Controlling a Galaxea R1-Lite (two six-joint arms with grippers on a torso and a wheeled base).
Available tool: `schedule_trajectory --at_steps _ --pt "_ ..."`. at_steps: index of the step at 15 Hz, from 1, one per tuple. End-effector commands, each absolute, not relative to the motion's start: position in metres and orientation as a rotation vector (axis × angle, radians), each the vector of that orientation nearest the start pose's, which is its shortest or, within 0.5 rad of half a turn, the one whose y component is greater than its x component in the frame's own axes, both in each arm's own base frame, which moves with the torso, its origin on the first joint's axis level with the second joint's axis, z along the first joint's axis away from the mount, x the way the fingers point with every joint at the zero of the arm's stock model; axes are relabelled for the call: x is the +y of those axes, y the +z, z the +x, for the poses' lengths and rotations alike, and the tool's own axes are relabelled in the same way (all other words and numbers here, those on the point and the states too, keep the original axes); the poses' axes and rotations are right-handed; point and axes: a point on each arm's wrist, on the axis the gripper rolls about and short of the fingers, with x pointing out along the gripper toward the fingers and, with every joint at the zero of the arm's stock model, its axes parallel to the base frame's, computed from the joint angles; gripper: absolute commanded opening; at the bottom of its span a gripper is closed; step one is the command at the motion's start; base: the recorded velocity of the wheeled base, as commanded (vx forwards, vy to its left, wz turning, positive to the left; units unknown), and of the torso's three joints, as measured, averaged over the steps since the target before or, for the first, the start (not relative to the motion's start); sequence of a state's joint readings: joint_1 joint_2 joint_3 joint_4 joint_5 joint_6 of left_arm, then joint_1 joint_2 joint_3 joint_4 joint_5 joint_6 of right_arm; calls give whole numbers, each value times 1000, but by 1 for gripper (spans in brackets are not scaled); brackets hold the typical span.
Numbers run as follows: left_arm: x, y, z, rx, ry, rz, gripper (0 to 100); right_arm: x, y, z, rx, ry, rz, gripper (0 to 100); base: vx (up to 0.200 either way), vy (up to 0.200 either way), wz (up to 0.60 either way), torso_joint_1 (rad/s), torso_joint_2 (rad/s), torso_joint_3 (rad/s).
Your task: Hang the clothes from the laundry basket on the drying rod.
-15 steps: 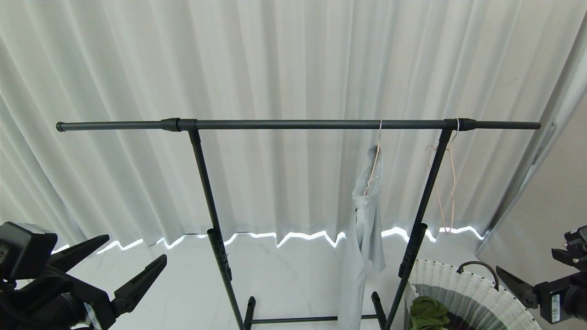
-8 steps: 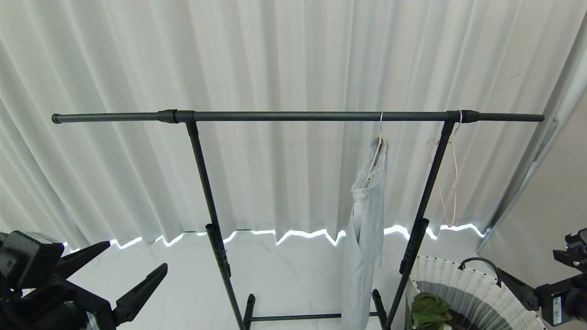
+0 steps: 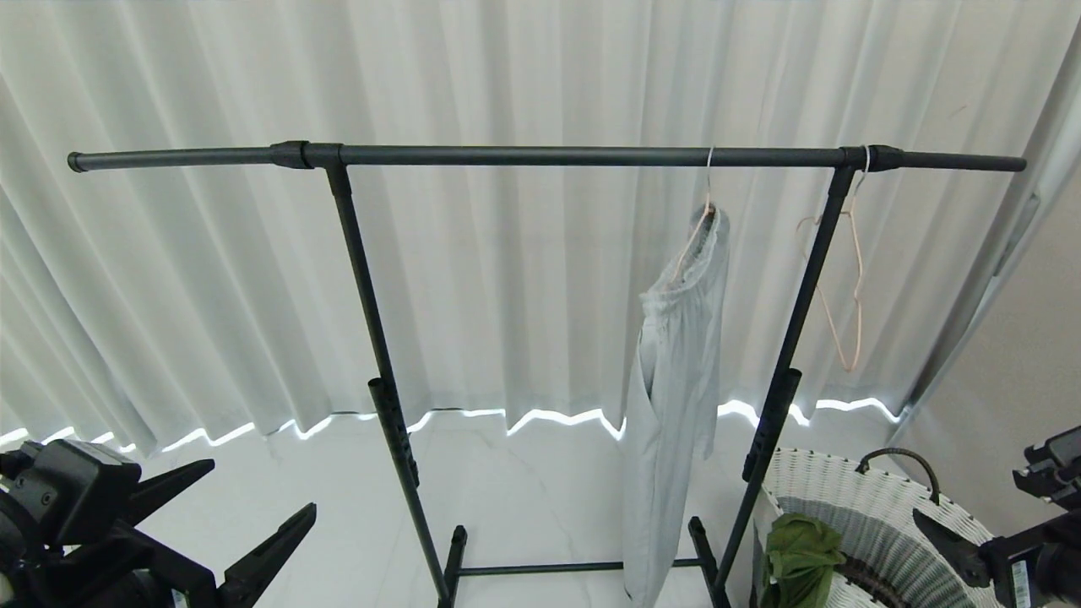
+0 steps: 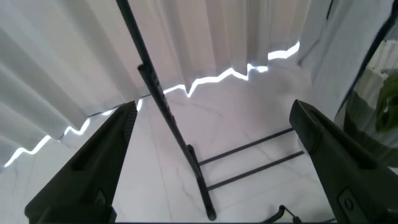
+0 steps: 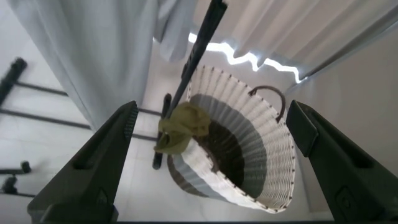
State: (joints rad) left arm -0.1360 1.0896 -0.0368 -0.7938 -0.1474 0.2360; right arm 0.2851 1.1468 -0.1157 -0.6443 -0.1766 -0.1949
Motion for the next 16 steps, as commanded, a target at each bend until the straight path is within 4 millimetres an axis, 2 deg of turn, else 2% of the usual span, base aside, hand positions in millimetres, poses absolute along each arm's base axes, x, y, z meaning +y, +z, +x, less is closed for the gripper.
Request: schedule_trajectory --at_steps 1,10,16 --pt "-20 122 113 247 -320 235 100 32 122 122 377 145 -285 100 0 0 0 -212 520 305" --pt "-25 115 110 274 -382 284 100 32 122 122 378 151 -292 100 0 0 0 -187 489 302" --pt "-24 114 108 279 -370 249 100 30 110 115 422 169 -343 100 0 0 0 -139 455 317"
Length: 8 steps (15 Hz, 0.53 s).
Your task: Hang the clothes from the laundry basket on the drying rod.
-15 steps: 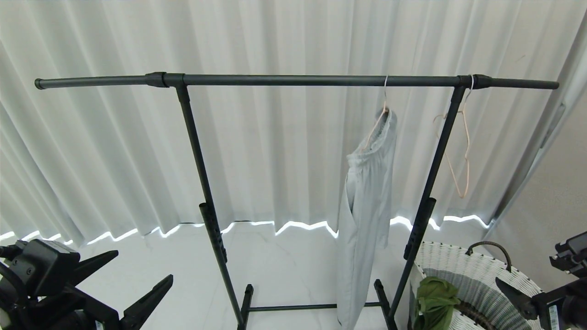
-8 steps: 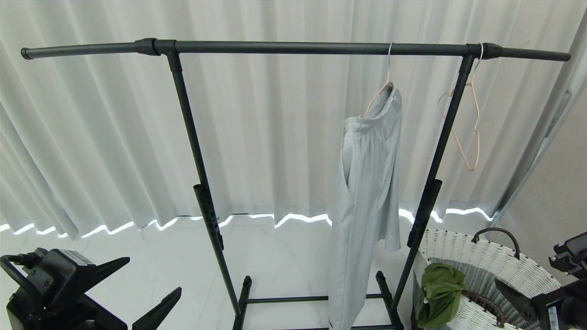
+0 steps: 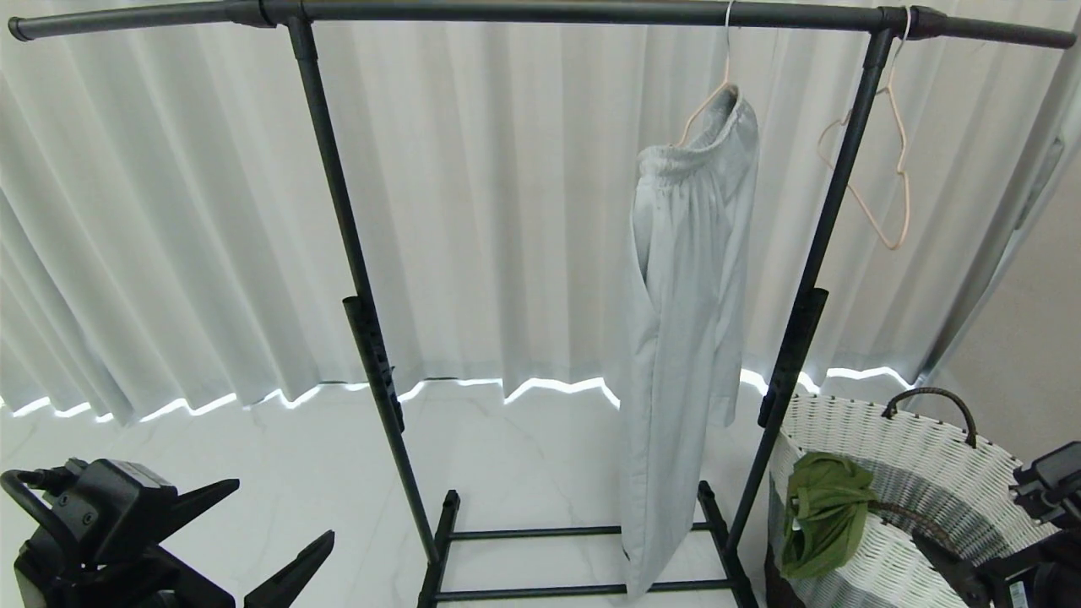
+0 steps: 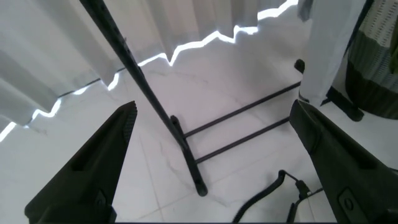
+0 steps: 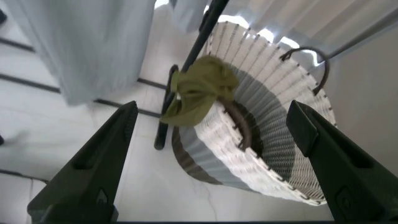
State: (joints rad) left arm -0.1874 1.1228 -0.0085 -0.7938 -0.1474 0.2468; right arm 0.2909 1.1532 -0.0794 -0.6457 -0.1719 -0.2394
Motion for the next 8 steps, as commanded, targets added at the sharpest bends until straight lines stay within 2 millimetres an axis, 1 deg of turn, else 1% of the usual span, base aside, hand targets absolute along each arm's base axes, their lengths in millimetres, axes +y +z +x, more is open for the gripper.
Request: schedule_trajectory --at_steps 1,3,4,6,8 --pt "-24 113 108 286 -369 247 100 30 108 114 432 175 -359 100 0 0 0 -100 447 344" --pt "-24 114 107 282 -366 228 100 31 109 115 427 175 -359 100 0 0 0 -61 415 339" --pt "-23 115 106 272 -365 223 100 30 109 115 427 173 -357 100 0 0 0 -36 227 183" --pt "-23 119 102 242 -359 189 100 30 108 115 431 177 -358 100 0 0 0 -19 100 76" --pt "-22 120 101 233 -359 186 100 31 108 115 430 189 -357 100 0 0 0 0 0 0"
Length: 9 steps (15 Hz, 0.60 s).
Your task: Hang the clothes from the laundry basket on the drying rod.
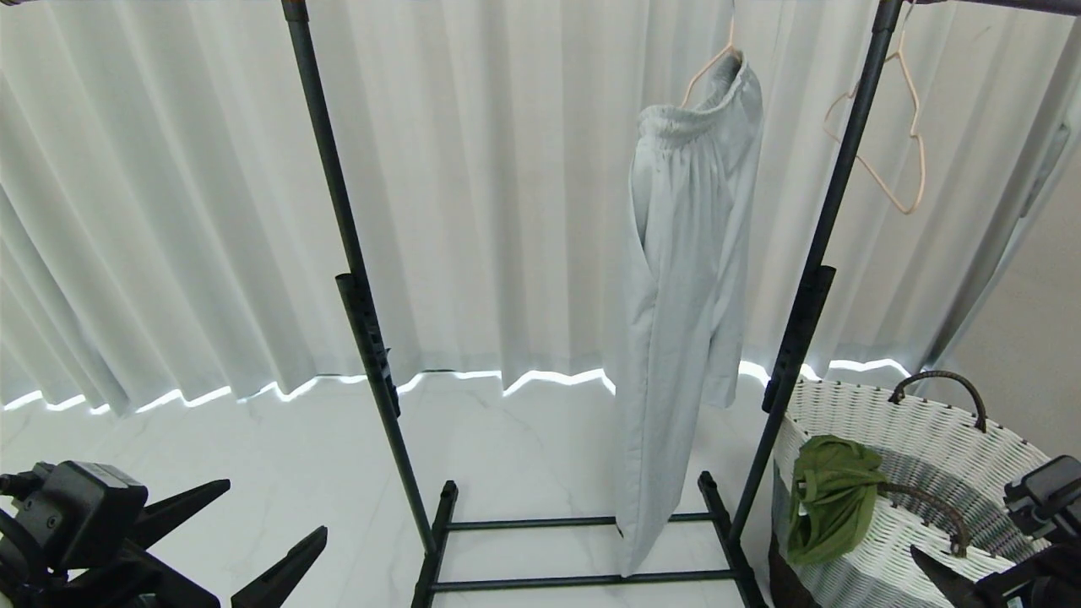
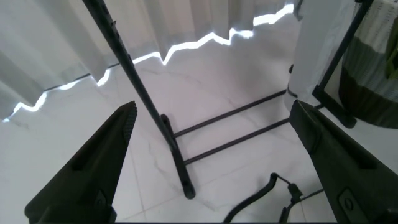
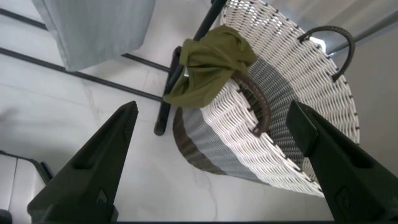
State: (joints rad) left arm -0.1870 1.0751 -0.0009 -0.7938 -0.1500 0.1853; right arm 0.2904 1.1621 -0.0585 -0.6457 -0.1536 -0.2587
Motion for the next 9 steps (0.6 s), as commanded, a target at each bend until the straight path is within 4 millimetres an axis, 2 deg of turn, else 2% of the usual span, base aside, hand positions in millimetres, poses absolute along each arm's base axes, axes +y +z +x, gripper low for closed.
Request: schedule_trajectory --at_steps 1,4,9 --pt "-23 119 101 236 -361 191 100 31 107 114 432 203 -355 100 0 0 0 0 0 0" --pt "-23 119 101 238 -362 194 100 31 107 114 430 213 -352 100 0 0 0 0 0 0" --pt "-23 119 101 237 -362 194 100 31 107 114 433 217 -351 100 200 -200 0 -2 1 6"
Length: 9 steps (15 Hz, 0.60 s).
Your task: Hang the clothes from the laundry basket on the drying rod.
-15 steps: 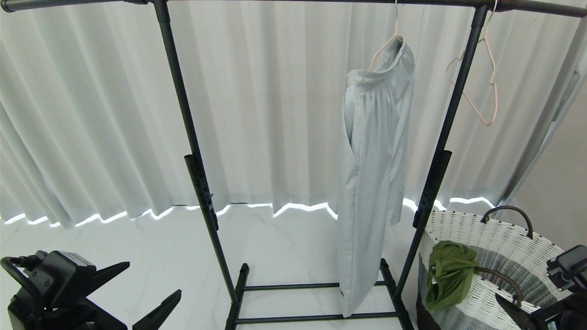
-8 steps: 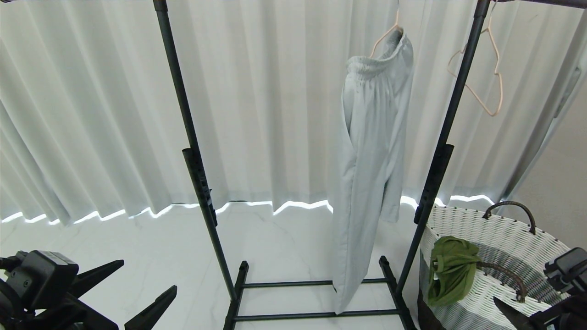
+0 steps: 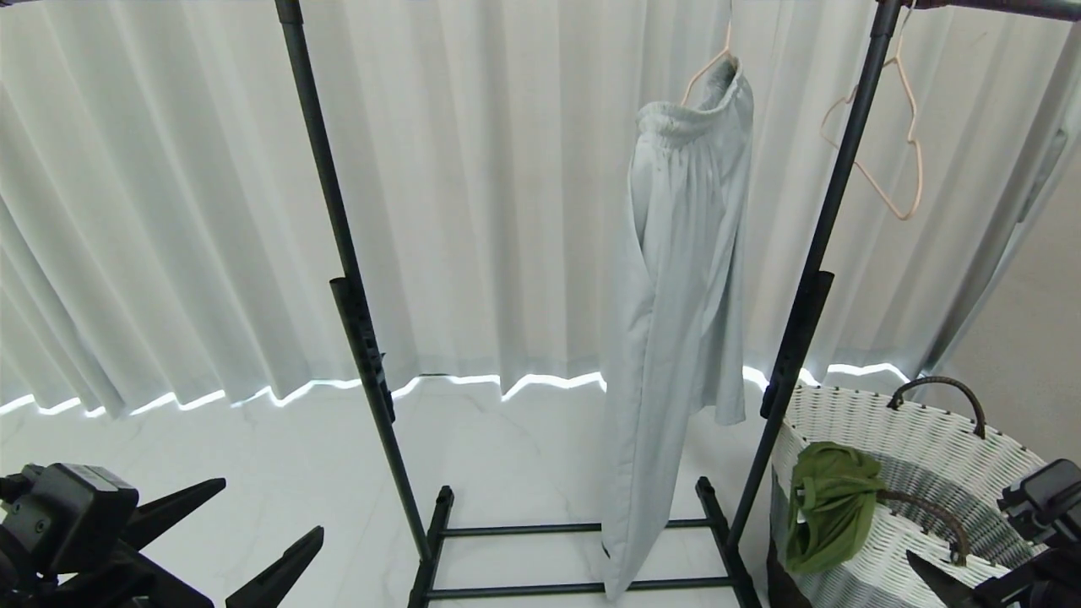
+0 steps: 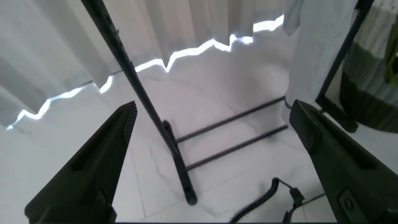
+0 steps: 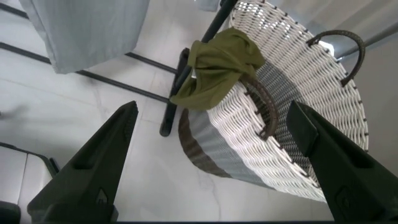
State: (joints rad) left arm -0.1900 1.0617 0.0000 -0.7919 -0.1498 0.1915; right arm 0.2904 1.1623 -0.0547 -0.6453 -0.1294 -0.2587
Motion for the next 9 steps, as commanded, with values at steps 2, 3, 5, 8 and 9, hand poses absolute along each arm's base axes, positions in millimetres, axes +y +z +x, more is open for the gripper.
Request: schedule_trajectory --at_steps 2,3,5,8,9 --pt "-23 120 100 229 -368 189 100 31 107 114 434 217 -351 100 100 -100 0 -4 1 4" --pt "-23 121 99 220 -368 189 100 31 107 114 436 219 -352 100 0 0 0 0 0 0" --pt "-23 122 97 206 -366 188 100 31 106 114 437 217 -352 100 0 0 0 0 0 0" --pt "-22 122 95 210 -367 191 100 31 106 114 437 219 -354 100 0 0 0 0 0 0" --pt "-22 122 95 212 -367 192 100 31 106 114 437 219 -354 100 0 0 0 0 0 0"
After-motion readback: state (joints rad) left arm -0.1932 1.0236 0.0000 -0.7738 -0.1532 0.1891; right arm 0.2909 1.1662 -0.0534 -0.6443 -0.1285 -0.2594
